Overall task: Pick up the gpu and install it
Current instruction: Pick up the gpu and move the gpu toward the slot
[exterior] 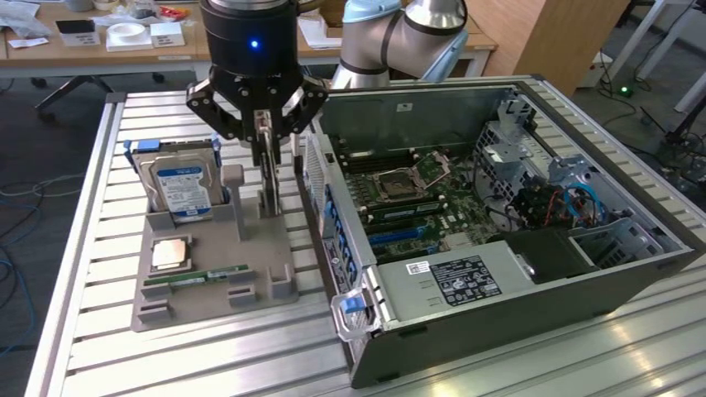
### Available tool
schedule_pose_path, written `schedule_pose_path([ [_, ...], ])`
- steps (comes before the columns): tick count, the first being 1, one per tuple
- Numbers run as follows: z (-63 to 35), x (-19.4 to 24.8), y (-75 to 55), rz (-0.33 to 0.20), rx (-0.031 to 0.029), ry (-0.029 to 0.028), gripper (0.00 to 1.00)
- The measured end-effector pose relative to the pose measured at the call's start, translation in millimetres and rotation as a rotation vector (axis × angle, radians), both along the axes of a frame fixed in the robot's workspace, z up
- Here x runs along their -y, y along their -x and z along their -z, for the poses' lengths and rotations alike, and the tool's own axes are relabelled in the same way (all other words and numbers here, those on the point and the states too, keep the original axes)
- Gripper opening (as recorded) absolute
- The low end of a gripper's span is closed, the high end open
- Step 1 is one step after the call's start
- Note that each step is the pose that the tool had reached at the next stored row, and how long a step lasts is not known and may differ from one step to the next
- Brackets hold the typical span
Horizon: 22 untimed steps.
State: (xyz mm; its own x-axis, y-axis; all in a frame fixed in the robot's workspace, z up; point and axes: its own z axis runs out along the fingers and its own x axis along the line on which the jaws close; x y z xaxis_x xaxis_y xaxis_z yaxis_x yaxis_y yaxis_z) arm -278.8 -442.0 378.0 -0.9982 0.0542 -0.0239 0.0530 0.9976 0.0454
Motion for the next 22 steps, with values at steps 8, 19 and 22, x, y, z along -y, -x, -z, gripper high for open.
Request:
schedule_pose_path([
  [8, -4.0, 0.0, 0.0, 0.000, -0.0002, 0.0003, 0.26],
  [19, -5.5, 0.0, 0.0, 0.000, -0.0002, 0.0002, 0.26],
  [22, -5.5, 0.0, 0.0, 0.000, -0.0002, 0.0002, 0.26],
])
